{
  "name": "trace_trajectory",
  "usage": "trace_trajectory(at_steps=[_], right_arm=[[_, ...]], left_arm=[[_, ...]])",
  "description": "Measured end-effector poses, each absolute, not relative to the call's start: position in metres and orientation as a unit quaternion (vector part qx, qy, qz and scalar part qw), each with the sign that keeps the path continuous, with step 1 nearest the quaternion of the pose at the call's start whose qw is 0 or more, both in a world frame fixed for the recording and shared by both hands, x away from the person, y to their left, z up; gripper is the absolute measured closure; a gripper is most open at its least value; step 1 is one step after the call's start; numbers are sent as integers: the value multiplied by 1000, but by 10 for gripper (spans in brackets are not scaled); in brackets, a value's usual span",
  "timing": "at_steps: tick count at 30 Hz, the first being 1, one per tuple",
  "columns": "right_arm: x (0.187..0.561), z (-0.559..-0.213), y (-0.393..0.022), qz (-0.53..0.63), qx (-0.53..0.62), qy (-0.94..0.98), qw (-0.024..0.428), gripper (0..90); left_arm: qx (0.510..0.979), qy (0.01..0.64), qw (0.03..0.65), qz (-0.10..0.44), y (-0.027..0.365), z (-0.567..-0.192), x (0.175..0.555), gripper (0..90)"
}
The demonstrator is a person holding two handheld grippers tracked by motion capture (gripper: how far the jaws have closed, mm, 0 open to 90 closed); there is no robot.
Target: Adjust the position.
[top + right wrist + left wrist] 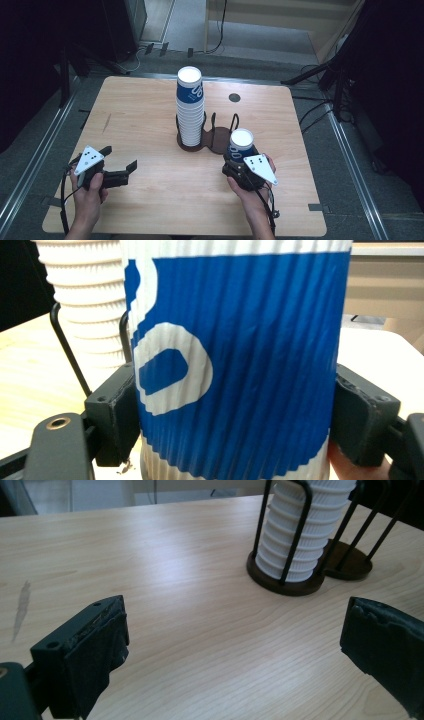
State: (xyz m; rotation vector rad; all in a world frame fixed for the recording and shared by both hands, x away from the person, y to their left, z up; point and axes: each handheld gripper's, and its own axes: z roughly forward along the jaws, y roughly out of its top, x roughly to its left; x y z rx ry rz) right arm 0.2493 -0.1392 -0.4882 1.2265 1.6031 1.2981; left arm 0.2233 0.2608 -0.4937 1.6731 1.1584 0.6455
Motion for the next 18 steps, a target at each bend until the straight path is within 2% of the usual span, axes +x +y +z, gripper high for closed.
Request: trace_trajectory(at_steps=[18], right_arm=[[245,-494,-124,498,458,640,364,196]], left_arm=[[704,430,515,235,222,-467,232,1]])
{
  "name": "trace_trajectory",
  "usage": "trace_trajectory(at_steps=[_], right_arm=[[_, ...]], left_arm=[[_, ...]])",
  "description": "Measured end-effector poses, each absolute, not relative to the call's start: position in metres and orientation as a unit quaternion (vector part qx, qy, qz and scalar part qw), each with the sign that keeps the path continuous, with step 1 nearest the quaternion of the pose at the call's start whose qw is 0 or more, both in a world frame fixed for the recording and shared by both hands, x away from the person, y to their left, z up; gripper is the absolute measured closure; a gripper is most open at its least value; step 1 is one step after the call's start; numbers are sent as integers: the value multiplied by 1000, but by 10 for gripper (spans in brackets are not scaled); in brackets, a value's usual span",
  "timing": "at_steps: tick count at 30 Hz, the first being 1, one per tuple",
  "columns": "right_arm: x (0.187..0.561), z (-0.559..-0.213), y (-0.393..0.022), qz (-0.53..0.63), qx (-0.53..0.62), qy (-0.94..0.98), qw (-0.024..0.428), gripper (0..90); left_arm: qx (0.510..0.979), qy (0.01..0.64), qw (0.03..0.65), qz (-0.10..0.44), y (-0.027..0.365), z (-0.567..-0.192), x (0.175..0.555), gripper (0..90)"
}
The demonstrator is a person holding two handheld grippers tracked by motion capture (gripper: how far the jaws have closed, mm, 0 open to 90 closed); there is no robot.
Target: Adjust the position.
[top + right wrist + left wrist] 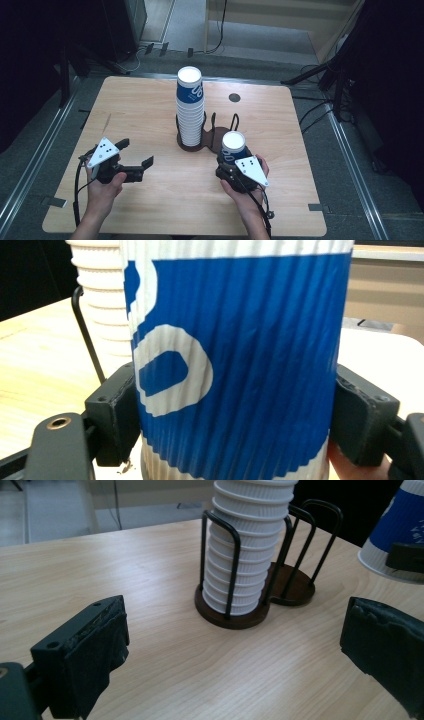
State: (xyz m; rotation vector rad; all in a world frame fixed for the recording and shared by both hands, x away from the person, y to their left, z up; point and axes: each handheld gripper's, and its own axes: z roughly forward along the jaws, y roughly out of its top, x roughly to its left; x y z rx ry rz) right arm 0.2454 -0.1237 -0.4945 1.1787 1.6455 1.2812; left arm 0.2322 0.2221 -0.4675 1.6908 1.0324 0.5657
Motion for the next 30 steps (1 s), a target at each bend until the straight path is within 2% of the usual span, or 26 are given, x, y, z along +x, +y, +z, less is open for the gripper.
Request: trace_trajectory(at_steps=[11,25,27,30], right_arm=[[243,-500,-112,490,442,656,366,197],[237,-511,-90,469,403,688,379,202],[235,-513,-86,472,390,693,380,201],[234,-513,-84,475,379,695,384,200]], left_arm=[[732,395,515,209,202,-467,230,1],[740,383,524,177,190,-467,228,3],[741,385,525,166,186,-467,228,41],[745,382,523,160,184,-468,228,41]])
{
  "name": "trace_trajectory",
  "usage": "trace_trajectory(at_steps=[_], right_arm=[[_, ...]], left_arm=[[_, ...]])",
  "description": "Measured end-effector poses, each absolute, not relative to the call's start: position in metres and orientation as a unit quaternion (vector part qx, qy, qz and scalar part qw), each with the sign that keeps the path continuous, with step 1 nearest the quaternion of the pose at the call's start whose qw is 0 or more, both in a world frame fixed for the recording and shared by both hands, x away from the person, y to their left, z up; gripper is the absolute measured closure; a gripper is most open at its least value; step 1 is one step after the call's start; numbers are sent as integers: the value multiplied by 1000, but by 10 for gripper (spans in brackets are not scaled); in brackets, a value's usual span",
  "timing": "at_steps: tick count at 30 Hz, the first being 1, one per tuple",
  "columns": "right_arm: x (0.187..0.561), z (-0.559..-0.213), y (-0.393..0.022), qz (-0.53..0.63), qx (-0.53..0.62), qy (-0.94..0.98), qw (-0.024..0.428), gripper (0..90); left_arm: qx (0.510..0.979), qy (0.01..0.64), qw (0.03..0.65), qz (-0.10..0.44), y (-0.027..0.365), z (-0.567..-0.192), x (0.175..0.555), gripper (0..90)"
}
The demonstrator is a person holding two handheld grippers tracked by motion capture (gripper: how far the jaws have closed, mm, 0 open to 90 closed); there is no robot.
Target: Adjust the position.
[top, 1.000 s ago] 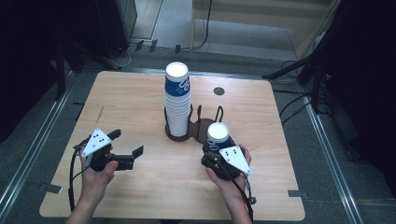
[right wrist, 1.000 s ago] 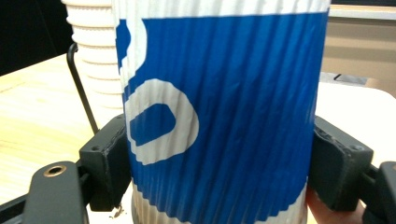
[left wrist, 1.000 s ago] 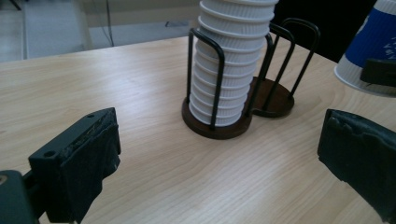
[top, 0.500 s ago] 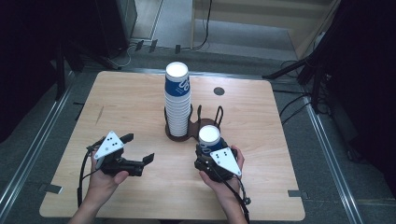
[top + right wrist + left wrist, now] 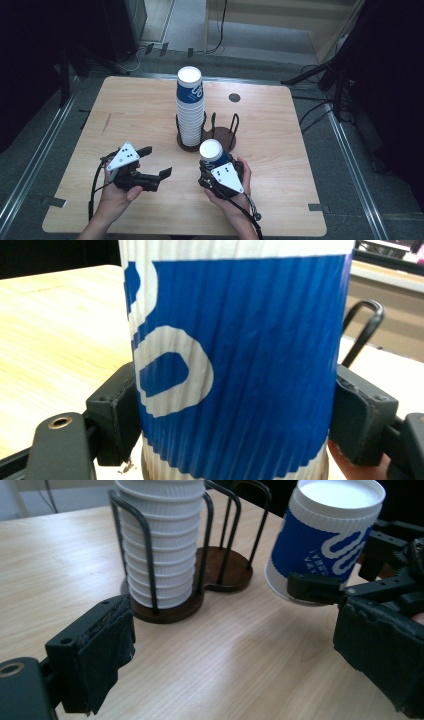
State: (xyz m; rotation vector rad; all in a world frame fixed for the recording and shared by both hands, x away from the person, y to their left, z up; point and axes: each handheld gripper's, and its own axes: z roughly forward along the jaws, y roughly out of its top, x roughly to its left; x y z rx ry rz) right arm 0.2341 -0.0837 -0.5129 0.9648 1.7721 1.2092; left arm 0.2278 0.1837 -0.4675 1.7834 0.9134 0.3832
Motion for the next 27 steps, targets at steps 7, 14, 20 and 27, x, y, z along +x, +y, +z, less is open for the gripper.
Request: trace_trajectory(at_steps=[7,14,20,27], right_arm=[[231,-516,-78,473,352,702,399,199],[226,-520,-68,459,314,715,424,197],[222,-523,-60,446,284,722,447,197],[219,-527,-52,428,251,734,463,197]], left_arm=[[755,370,521,147,174,-468,226,48],[755,366,526,138,170,-468,224,52],[759,362,524,134,169,-468,224,69],[766,351,525,123,162,-468,222,72]])
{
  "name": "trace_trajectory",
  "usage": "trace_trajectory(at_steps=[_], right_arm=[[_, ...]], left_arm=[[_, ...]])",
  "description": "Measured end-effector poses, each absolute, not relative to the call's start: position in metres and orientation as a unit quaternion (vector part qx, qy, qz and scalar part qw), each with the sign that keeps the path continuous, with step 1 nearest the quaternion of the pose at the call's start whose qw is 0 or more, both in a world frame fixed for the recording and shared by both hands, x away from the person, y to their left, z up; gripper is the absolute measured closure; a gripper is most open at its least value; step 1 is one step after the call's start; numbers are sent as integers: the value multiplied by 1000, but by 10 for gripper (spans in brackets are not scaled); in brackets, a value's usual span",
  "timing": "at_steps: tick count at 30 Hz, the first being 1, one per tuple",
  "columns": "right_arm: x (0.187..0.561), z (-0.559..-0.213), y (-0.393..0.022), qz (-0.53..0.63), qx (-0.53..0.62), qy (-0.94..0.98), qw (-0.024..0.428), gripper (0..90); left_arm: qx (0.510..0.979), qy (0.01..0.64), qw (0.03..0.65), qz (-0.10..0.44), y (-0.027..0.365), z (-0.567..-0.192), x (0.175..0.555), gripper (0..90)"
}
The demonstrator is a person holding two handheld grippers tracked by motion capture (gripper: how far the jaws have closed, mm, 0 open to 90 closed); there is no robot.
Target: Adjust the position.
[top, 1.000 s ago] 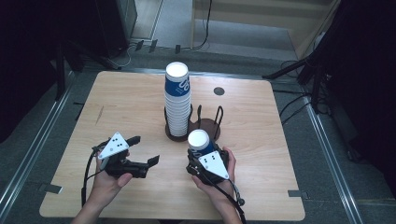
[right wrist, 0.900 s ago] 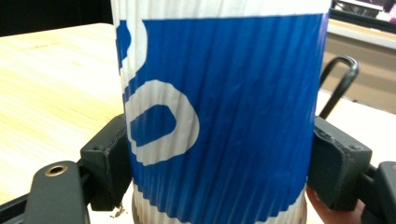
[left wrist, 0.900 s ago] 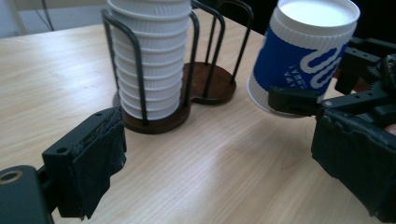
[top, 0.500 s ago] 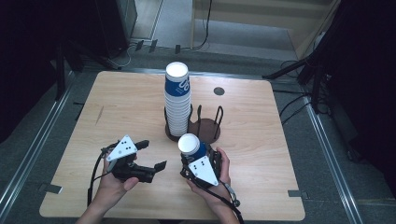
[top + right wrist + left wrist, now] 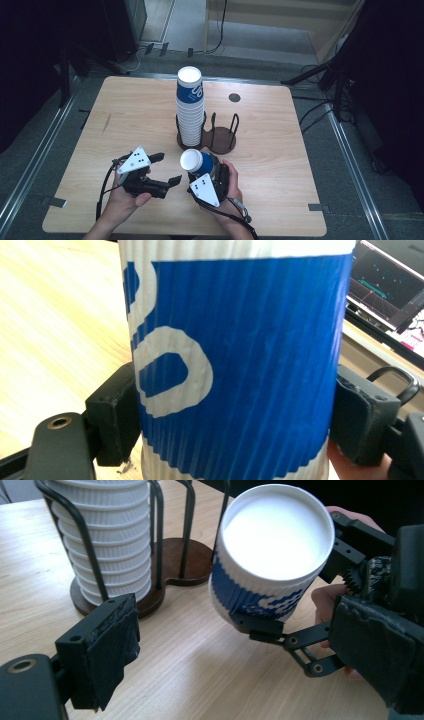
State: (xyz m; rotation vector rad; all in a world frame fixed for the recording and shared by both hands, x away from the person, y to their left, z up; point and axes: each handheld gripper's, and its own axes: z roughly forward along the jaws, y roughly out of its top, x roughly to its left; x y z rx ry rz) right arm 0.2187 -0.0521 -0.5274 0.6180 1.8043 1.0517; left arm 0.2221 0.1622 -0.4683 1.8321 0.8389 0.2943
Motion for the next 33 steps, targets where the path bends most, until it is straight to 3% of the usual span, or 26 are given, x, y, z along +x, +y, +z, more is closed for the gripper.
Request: trace_trajectory(at_steps=[19,22,33], right_arm=[[214,-530,-45,408,206,745,486,197],[212,-530,-43,406,196,746,490,197],[208,-533,-38,400,168,751,497,196]], left_arm=[[772,337,528,112,156,-468,219,79],[770,338,527,119,156,-467,219,135],[773,333,529,108,155,-467,220,141]])
